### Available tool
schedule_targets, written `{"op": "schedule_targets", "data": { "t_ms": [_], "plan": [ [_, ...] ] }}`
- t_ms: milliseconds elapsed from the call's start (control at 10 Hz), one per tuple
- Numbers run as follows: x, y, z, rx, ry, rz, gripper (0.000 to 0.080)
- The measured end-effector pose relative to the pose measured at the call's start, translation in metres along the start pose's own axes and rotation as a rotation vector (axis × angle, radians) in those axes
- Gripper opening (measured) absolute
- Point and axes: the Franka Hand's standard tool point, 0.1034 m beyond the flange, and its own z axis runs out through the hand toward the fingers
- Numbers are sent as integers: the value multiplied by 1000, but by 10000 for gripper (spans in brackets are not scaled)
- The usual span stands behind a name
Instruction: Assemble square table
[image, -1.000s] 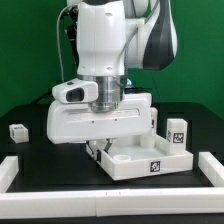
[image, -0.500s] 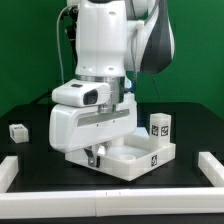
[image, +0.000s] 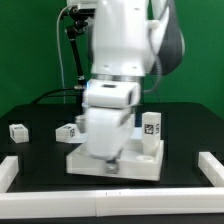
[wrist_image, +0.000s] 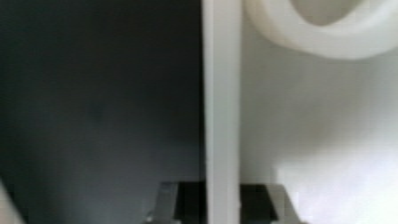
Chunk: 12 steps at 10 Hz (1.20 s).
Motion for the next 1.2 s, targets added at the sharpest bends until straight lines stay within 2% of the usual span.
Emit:
{"op": "schedule_targets", "data": {
  "t_ms": [200, 400, 500, 800, 900, 1200],
  "plan": [
    [-7, -1, 1, 5, -12, -120, 51],
    [-7, -1, 1, 1, -11, -111, 51],
    [0, 1, 3, -31, 1, -169, 55],
    [50, 14, 12, -64, 29, -211, 62],
    [55, 18, 14, -69, 30, -209, 70],
    [52, 19, 14, -67, 28, -200, 72]
  ]
}}
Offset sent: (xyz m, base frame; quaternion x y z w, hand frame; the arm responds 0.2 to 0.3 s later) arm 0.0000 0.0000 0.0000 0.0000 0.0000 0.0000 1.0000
